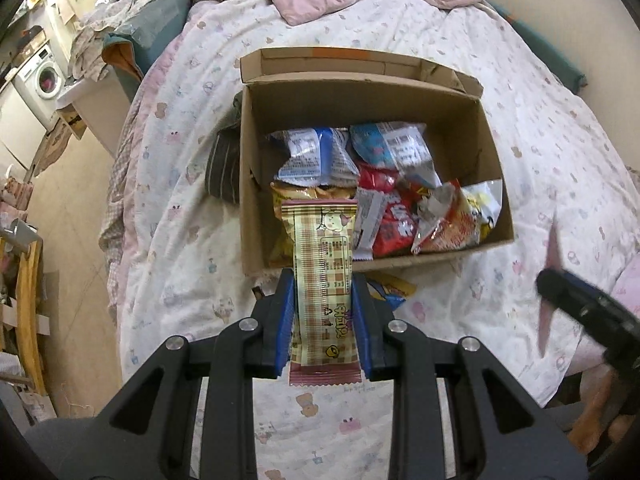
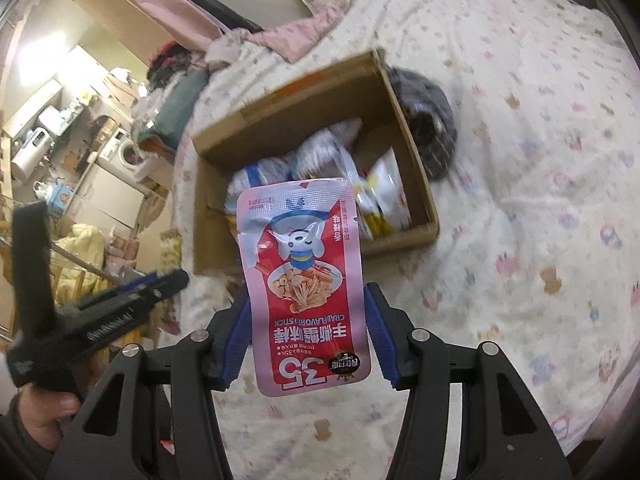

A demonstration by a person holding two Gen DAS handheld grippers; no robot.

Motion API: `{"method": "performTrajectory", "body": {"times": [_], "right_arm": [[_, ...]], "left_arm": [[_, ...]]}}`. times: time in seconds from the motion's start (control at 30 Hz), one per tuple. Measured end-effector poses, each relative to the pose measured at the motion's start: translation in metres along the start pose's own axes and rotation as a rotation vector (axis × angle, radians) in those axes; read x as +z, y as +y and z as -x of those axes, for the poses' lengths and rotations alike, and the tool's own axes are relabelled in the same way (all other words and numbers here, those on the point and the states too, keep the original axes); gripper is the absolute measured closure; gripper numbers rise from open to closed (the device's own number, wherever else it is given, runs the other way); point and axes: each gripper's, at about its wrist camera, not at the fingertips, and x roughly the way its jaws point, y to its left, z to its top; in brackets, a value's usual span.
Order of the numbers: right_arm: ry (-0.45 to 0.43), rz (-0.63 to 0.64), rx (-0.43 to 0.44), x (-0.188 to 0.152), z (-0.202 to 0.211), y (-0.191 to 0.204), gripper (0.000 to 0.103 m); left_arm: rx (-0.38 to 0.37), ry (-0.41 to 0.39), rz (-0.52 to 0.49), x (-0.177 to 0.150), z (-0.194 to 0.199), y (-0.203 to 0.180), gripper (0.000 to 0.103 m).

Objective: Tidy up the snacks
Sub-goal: 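Carry the pink packet and wafer bar over the box and lower them inside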

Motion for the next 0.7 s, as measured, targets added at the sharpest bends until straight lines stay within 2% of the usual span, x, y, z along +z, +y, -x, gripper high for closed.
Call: {"method": "performTrajectory", "body": {"times": [0.17, 0.27, 0.43, 0.6, 0.7], "right_arm": [[-0.077, 0.038, 0.033, 0.025, 0.005, 0.012, 0.047], [-0.095, 0.022, 0.034, 0.034, -0.003, 0.014, 0.047], [-0.090, 0.029, 0.029, 0.048, -0.021, 0.022, 0.047], [-0.060, 0.062, -0.013, 0.065, -0.053, 0.025, 0.047], [-0.045, 0.048, -0.019, 0.078, -0.073, 0.018, 0.047]], "left_arm": [[0.022, -0.049, -0.009, 0.014, -0.004, 0.007, 0.080], [0.015, -0.038, -0.015, 0.021, -0.017, 0.009, 0.080], [0.003, -0.054, -0.020, 0.039, -0.027, 0.012, 0.080], [0.008, -0.086, -0.064, 0.057, -0.048, 0.009, 0.080], [-0.049, -0.056, -0.036, 0.063, -0.068, 0.014, 0.080]]}}
